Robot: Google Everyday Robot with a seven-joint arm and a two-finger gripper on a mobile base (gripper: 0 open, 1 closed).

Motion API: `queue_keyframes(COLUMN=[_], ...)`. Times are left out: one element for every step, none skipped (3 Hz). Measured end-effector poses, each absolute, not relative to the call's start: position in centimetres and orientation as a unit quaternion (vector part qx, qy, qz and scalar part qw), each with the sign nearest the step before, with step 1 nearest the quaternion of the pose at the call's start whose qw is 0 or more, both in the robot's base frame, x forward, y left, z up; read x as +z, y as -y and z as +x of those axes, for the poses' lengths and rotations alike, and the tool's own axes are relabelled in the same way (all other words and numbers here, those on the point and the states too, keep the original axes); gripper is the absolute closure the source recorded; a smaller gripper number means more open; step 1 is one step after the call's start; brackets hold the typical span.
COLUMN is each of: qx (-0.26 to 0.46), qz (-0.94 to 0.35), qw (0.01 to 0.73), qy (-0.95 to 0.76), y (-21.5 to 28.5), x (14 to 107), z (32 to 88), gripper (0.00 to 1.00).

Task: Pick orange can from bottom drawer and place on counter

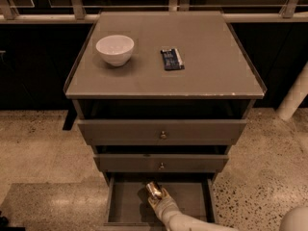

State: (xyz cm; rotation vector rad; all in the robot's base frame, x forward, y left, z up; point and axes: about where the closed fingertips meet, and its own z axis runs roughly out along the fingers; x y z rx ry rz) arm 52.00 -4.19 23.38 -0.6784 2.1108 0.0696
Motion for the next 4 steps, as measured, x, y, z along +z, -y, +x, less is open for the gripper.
queue_keyframes(qx=[0.047,0.086,0.118,0.150], qz=[-0.276,-0.293,-0.312,-0.337], qw=[0.450,0.463,0.481,0.487], qy=[-0.848,-0.832,-0.811,-0.792], y=[6.0,7.0,7.8,8.0], x=[25.6,28.2,31.0,33.1], z=[51.5,51.4,51.8,51.8], gripper=[1.00,1.00,1.00,1.00])
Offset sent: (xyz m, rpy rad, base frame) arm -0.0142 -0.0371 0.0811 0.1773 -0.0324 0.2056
